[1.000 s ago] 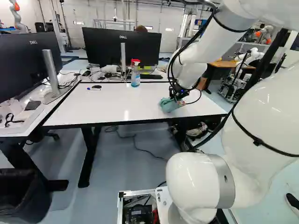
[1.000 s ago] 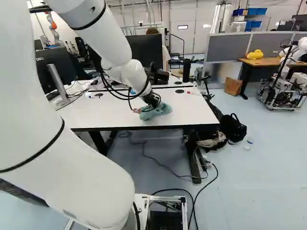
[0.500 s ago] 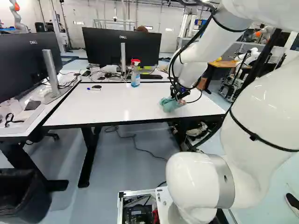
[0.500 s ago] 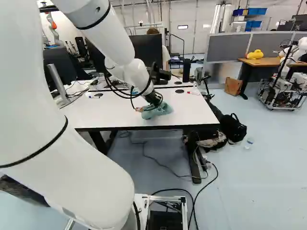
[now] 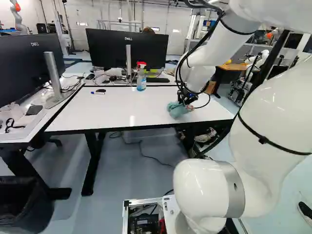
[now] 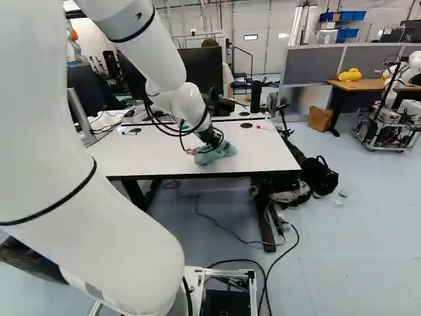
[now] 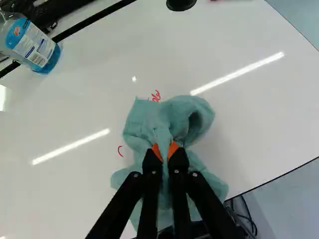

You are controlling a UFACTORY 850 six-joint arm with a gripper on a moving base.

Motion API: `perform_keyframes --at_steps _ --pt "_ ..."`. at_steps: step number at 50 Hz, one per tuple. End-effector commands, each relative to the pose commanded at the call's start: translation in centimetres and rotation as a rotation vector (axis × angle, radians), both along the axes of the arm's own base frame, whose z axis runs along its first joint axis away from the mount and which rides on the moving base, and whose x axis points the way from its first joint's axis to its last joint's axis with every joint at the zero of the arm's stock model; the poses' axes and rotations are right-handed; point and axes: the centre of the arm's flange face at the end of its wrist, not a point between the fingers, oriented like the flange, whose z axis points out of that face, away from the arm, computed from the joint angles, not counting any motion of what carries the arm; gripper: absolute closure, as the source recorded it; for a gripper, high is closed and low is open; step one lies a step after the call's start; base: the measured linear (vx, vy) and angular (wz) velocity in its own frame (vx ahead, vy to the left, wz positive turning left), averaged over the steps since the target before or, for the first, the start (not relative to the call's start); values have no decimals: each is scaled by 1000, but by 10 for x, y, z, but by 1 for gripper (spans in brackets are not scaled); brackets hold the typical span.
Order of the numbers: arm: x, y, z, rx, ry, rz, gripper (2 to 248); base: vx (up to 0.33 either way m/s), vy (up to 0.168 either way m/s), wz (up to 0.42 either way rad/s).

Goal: Clean the table with the green towel

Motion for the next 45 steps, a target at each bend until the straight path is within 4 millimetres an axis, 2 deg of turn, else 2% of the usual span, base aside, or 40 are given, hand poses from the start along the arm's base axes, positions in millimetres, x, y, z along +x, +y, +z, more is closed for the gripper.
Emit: perform_keyframes --at_steps 21,45 --pt "10 -2 -25 11 57 0 220 0 0 0" --pt "12 -2 -25 11 56 0 220 0 0 0"
